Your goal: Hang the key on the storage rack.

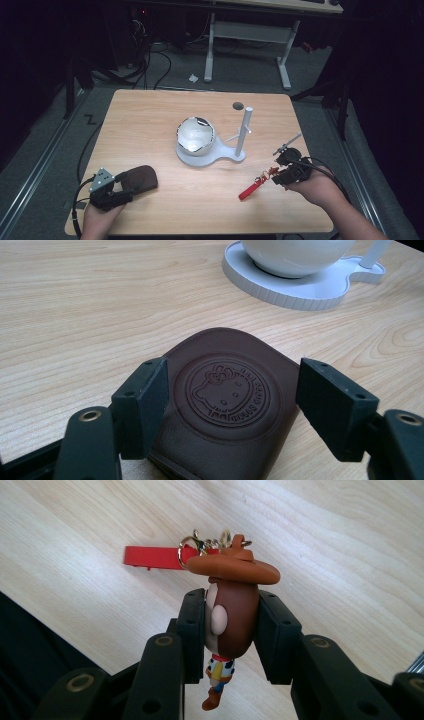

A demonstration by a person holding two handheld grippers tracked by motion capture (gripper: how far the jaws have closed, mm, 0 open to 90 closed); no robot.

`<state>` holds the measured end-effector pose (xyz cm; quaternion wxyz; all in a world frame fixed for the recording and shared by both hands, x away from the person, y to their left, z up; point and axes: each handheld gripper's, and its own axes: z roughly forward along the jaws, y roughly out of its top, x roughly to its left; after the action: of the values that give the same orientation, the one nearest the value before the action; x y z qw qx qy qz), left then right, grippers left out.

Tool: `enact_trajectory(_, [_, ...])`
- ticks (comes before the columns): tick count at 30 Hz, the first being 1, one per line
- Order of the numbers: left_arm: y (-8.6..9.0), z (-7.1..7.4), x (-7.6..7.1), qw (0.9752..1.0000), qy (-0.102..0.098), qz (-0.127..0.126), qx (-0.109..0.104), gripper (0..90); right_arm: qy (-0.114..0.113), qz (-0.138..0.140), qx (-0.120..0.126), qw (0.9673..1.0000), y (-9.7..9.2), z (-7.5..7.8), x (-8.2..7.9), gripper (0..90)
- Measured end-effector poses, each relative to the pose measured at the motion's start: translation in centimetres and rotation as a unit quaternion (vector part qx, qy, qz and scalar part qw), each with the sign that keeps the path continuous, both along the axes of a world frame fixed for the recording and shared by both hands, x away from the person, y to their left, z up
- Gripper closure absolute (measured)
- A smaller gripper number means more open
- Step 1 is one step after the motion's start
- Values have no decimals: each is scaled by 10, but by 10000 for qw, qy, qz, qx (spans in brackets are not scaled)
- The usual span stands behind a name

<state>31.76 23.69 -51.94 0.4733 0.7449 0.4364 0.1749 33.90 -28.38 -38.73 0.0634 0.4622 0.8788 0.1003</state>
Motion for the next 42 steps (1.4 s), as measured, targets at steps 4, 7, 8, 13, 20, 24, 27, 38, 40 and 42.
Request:
enact_trajectory(4, [0,0,0,10000,-6,9,-3,296,-107,51,33,9999,3,14,-1,675])
enact_trajectory(7, [0,0,0,10000,-1,4,5,296,-177,66,7,9998,5,25,-1,676])
enact_trajectory(8, [0,0,0,10000,-7,11,0,296,-189,72,14,9998,5,27,-1,675])
enact_trajectory(13, [0,0,0,10000,-5,13,-1,295,-300,112,24,9995,7,42,1,675])
enact_trajectory(20, [0,0,0,10000,-3,18,-3,295,-417,149,-58,9990,12,58,6,675])
enact_trajectory(24, [1,0,0,10000,2,18,-7,295,-471,169,-55,9987,15,64,8,675])
enact_trajectory(27, [1,0,0,10000,3,19,-9,295,-498,207,-48,9985,19,70,9,675])
enact_trajectory(38, [2,0,1,10000,6,38,-32,295,-574,354,-64,9977,38,90,15,675])
enact_trajectory(40, [2,0,1,10000,6,43,-38,295,-558,362,-64,9978,40,92,16,675])
enact_trajectory(42, [3,0,1,10000,8,43,-38,295,-559,384,-53,9977,43,94,18,675])
